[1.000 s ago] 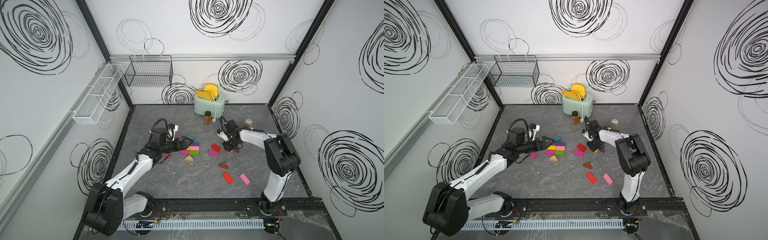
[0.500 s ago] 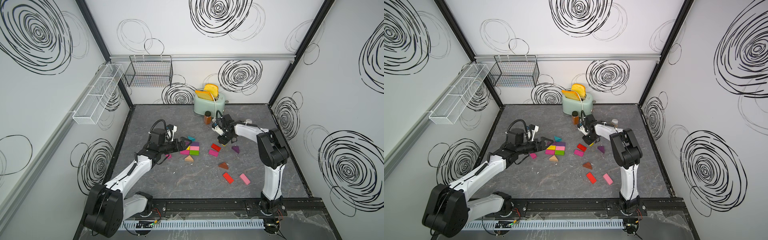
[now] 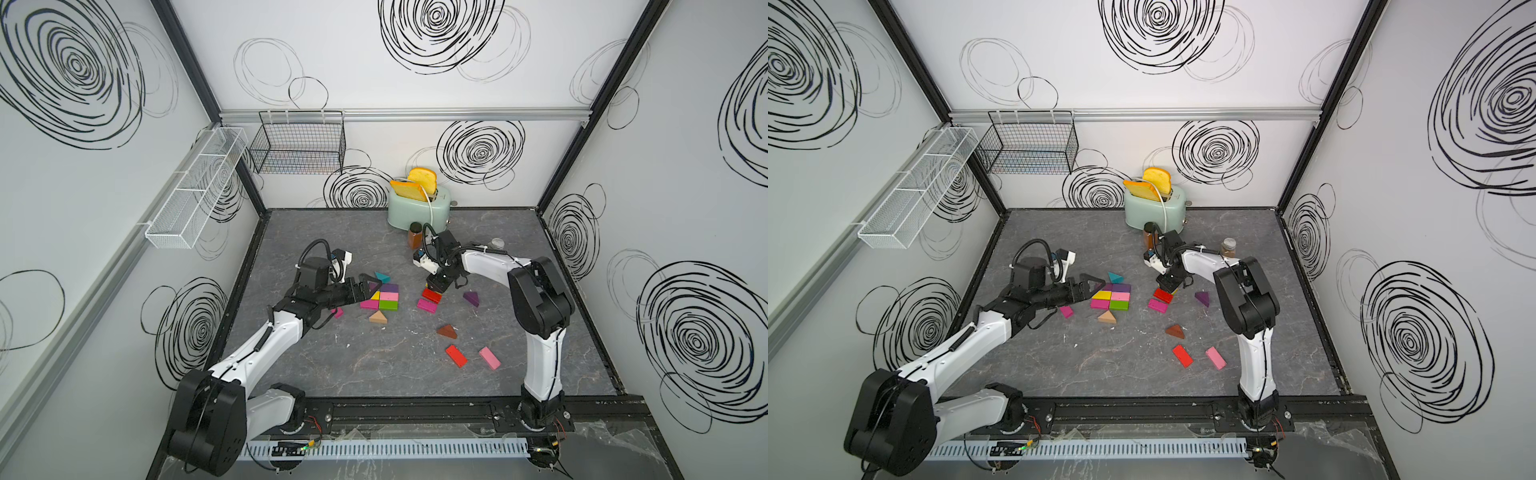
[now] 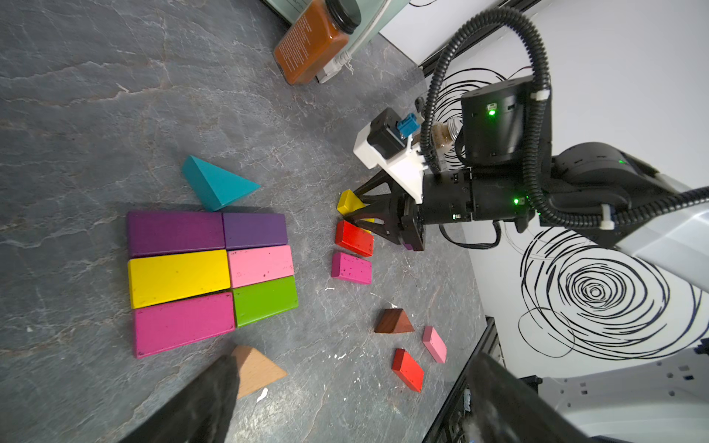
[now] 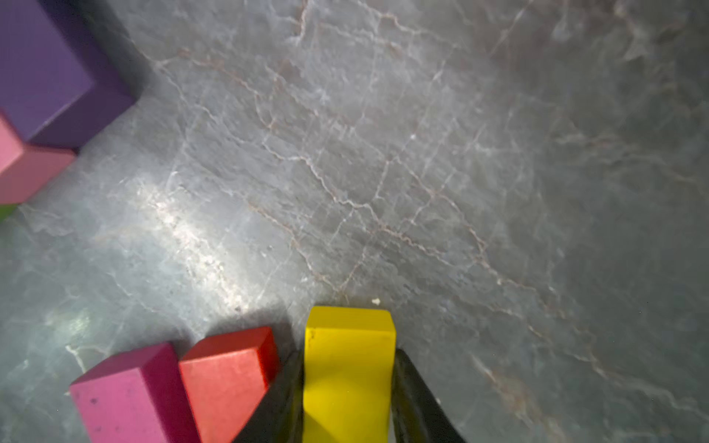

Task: Assemble a piece of candy with building blocks
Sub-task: Assemble the building block at the center of the board, then pick up the building block from the center of the board.

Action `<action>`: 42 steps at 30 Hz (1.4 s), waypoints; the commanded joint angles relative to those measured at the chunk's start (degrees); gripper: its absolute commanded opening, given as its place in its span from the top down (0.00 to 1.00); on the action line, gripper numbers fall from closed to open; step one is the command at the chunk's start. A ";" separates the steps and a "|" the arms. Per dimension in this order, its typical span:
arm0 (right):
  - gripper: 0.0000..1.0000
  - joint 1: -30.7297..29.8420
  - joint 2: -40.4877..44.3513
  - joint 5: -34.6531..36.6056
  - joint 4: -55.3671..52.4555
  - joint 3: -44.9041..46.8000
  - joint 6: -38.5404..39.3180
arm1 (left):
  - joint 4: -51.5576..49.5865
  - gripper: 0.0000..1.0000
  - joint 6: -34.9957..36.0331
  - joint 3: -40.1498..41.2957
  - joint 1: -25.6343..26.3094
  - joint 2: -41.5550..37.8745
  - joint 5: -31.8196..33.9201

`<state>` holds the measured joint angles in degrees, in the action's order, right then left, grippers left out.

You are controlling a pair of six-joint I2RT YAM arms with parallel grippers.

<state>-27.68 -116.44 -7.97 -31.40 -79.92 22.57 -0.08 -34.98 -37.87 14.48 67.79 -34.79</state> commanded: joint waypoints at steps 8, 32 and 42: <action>0.32 -0.36 5.76 3.00 -1.27 -0.59 -1.99 | 1.74 0.02 0.20 0.95 -0.77 -1.25 -1.12; 0.18 -12.97 49.52 13.17 -10.60 38.98 -59.77 | 13.34 0.02 -6.20 2.89 12.12 -2.49 -2.99; 0.17 -21.25 51.91 16.66 -16.80 41.89 -68.19 | 16.36 0.02 -7.90 5.10 16.74 -3.89 -3.47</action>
<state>-47.31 -63.22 6.28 -44.36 -37.76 -40.88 11.94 -41.56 -33.93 30.74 64.95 -37.15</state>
